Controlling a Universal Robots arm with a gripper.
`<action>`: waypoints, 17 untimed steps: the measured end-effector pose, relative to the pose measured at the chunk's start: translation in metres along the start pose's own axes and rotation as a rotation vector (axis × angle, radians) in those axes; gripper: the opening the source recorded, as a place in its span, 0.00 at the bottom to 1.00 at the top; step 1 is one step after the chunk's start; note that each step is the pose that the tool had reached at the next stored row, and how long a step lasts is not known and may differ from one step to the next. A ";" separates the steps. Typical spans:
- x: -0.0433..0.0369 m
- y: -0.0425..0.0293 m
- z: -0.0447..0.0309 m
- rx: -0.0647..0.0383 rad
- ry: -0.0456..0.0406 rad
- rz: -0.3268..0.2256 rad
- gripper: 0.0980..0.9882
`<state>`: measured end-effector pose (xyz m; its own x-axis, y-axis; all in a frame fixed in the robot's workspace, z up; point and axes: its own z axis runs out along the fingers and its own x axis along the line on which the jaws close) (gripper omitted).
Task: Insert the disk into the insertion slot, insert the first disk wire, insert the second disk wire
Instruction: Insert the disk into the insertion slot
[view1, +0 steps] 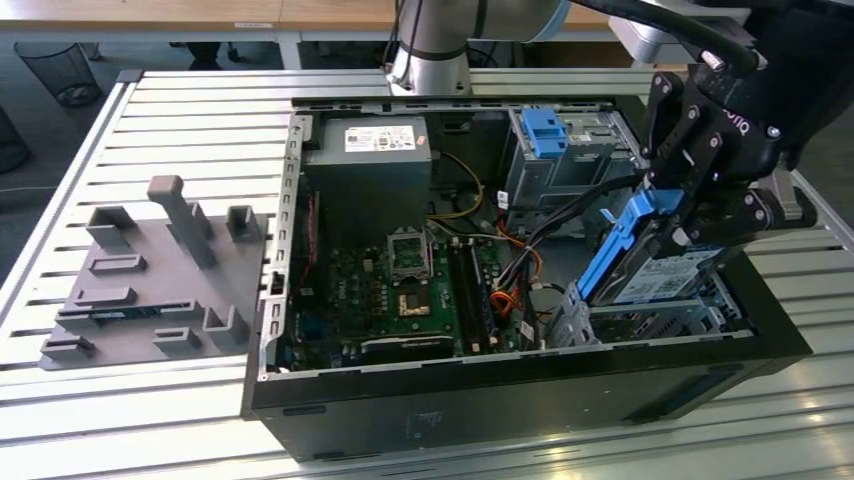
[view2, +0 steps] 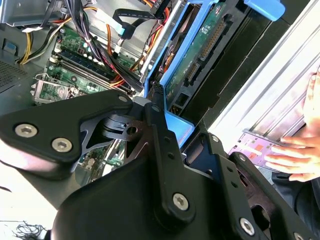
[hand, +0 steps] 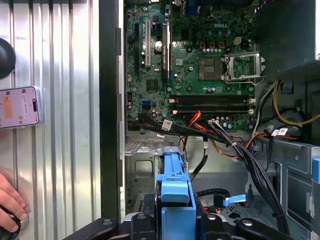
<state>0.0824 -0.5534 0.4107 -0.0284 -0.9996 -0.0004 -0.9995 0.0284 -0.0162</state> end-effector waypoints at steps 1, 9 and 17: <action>0.0000 0.0000 0.0002 0.000 0.0001 0.000 0.30; 0.0000 0.0000 0.0018 0.000 0.0001 0.000 0.30; 0.0000 0.0000 0.0035 0.000 0.0001 0.000 0.30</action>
<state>0.0824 -0.5534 0.4072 -0.0283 -0.9996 -0.0003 -0.9995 0.0283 -0.0162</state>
